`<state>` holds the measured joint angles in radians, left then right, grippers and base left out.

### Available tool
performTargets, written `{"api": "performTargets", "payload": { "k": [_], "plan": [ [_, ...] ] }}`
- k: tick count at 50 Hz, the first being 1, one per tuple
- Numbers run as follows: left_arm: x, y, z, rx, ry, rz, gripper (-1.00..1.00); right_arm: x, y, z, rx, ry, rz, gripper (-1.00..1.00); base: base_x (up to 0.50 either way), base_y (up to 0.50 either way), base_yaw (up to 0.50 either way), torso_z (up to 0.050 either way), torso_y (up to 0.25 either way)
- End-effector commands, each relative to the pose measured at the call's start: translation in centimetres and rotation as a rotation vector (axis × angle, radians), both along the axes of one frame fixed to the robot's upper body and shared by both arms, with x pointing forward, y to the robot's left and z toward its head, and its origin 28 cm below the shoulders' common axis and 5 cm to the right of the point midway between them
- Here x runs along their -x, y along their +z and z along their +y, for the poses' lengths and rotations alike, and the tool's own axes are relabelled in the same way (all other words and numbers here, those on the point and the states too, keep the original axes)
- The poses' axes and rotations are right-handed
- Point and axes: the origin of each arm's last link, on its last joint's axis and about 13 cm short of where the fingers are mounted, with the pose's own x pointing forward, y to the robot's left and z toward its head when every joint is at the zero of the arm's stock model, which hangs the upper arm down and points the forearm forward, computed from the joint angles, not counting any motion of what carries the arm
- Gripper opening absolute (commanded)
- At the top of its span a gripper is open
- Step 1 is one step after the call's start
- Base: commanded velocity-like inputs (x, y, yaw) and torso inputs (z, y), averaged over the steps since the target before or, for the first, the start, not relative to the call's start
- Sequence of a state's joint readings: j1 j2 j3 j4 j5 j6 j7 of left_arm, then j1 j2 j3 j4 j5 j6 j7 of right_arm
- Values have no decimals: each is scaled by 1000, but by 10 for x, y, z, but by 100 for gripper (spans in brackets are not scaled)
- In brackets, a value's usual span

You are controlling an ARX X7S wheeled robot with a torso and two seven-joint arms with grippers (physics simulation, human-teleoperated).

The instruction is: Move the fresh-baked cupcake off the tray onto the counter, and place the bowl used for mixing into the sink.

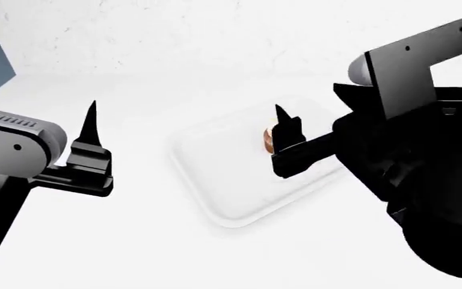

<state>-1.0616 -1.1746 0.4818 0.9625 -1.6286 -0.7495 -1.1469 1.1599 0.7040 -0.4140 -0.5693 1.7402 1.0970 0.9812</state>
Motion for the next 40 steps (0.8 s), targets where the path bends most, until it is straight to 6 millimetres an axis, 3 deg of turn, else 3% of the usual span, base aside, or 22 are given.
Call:
{"api": "performTargets", "payload": {
  "k": [1,12,40],
  "plan": [
    [-1,0,0,-1,2,1,100,-38,12,6,-71,25,86,100,0,0,0,0,0],
    [0,-2,2,-1,6,4,100,-72,-4,6,-114,-128,142,100,0,0,0,0,0],
    [-3,-7,3,0,9,14,100,-94,-56,11,-12,-147,296,100,0,0,0,0,0]
  ]
}}
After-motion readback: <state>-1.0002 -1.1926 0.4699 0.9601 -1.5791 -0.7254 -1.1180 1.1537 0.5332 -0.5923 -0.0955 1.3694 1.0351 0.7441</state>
